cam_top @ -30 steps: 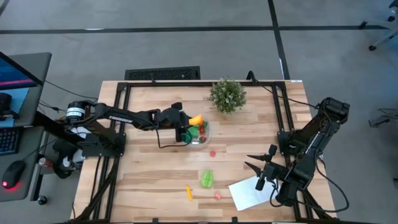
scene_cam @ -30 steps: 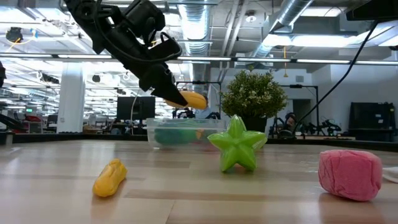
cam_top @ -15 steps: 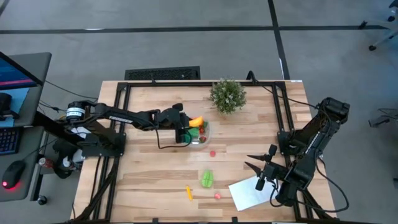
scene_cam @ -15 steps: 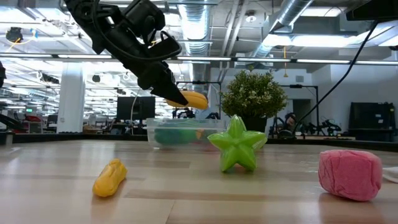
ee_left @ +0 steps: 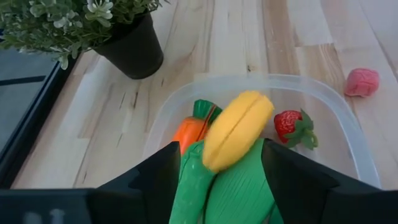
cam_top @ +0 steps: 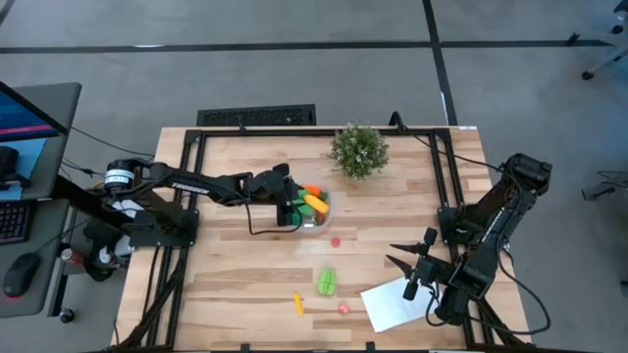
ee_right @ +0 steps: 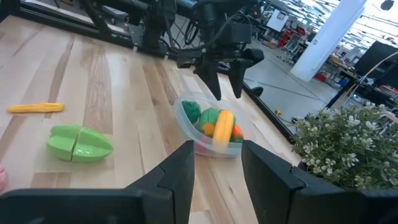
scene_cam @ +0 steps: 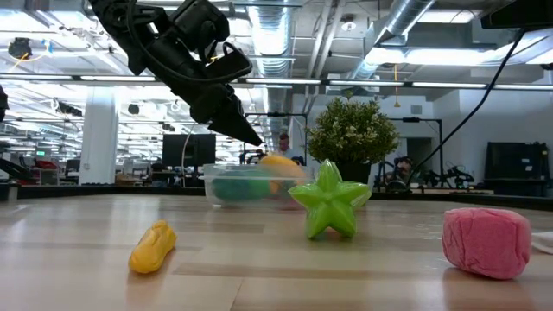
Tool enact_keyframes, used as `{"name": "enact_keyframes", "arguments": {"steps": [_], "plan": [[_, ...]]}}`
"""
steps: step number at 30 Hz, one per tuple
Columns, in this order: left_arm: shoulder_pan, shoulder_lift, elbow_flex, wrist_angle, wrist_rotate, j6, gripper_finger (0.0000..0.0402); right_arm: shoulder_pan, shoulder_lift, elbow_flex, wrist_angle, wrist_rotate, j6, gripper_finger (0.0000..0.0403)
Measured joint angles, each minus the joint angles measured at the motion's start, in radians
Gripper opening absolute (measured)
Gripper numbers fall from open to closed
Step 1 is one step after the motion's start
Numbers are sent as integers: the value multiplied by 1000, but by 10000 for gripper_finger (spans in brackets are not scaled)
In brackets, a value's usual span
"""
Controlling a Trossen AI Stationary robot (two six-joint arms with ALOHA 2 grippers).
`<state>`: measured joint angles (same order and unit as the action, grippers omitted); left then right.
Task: Pick and placing Produce into tupperware
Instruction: Put the top pink peach into the transparent container
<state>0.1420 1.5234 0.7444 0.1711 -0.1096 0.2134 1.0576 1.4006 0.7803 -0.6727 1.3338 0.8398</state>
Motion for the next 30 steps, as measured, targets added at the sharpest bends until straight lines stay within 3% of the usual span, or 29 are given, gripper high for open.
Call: {"name": "enact_keyframes", "arguments": {"steps": [6,15,20,26,30], "plan": [[-8,0,0,3,3,0,230,0,0,0,0,-5,14,124],[-109,-36,0,-38,128,0,230,-80,8,0,28,-189,101,124],[-198,-93,0,-132,131,-45,224,-150,55,2,113,-231,36,124],[-343,-139,-19,-168,122,-101,215,-268,150,0,264,-367,-81,124],[-447,-140,-36,-147,48,-124,210,-329,202,0,396,-436,-222,124]]}}
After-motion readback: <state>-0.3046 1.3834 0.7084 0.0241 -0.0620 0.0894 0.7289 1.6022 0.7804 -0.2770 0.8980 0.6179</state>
